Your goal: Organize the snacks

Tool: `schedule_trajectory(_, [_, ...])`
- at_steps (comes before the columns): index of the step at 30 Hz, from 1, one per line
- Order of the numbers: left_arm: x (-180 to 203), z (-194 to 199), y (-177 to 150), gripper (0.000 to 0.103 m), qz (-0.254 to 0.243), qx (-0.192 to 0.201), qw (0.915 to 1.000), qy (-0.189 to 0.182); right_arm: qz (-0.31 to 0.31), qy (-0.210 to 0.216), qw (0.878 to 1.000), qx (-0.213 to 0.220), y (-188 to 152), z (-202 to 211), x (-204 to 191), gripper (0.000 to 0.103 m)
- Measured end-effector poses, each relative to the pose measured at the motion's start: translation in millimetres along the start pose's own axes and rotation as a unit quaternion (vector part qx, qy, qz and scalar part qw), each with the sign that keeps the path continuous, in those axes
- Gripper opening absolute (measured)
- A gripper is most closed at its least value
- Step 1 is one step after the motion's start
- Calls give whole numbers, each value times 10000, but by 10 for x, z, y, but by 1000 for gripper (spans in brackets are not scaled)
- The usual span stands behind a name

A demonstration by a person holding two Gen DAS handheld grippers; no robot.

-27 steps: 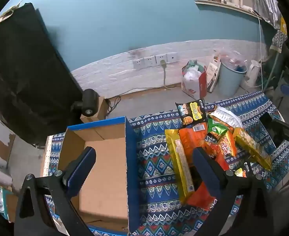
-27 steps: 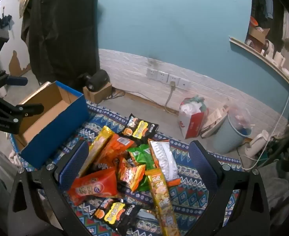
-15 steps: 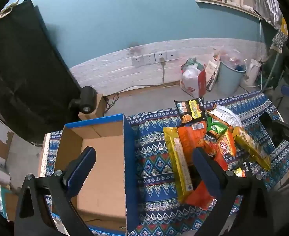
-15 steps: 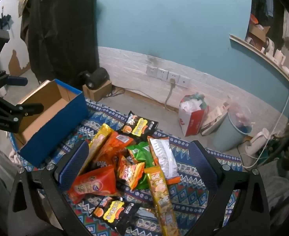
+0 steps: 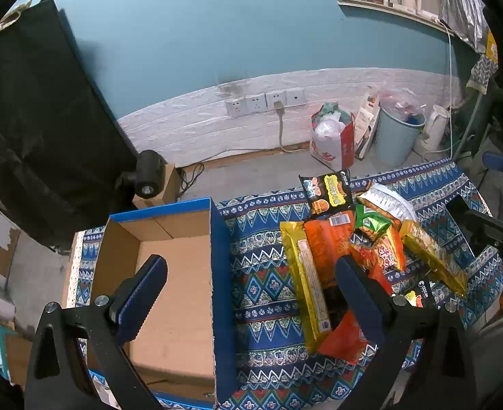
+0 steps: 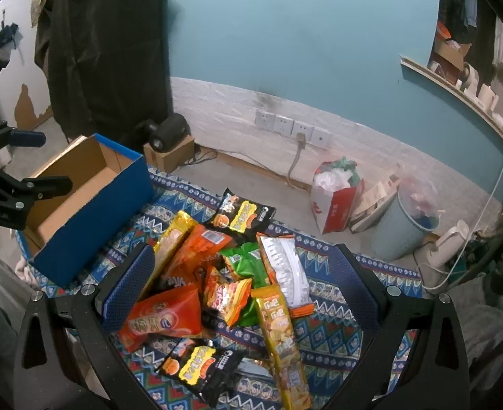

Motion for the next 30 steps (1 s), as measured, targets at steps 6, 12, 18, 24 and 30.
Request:
schedule_trajectory(6, [3, 3, -10, 100, 23, 4, 10000, -17, -6, -3, 10000, -6, 6, -1, -9, 100])
schedule_trajectory(12, [7, 7, -21, 100, 25, -2, 10000, -29, -2, 13, 10000, -8, 3, -2, -15, 100])
schedule_trajectory(18, [11, -1, -26, 100, 16, -5, 10000, -46, -12, 25, 10000, -21, -5, -3, -23, 100])
schedule_trajectory(24, [31, -24, -23, 100, -10, -41, 10000, -67, -19, 42, 10000, -26, -10, 1, -32, 100])
schedule_trajectory(30, [39, -19, -16, 100, -12, -39, 10000, -75, -7, 49, 10000, -38, -12, -3, -30, 100])
Point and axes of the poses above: each gripper's, at about its wrist camera, not at the fingertips, and z roughly against the way its jaws point, x to its right, y to its top, the point moved 5 cm from there along -z, roughly the way its jaws point, and after that the axes turned 2 degrees about -z, right-handed, at the moved point
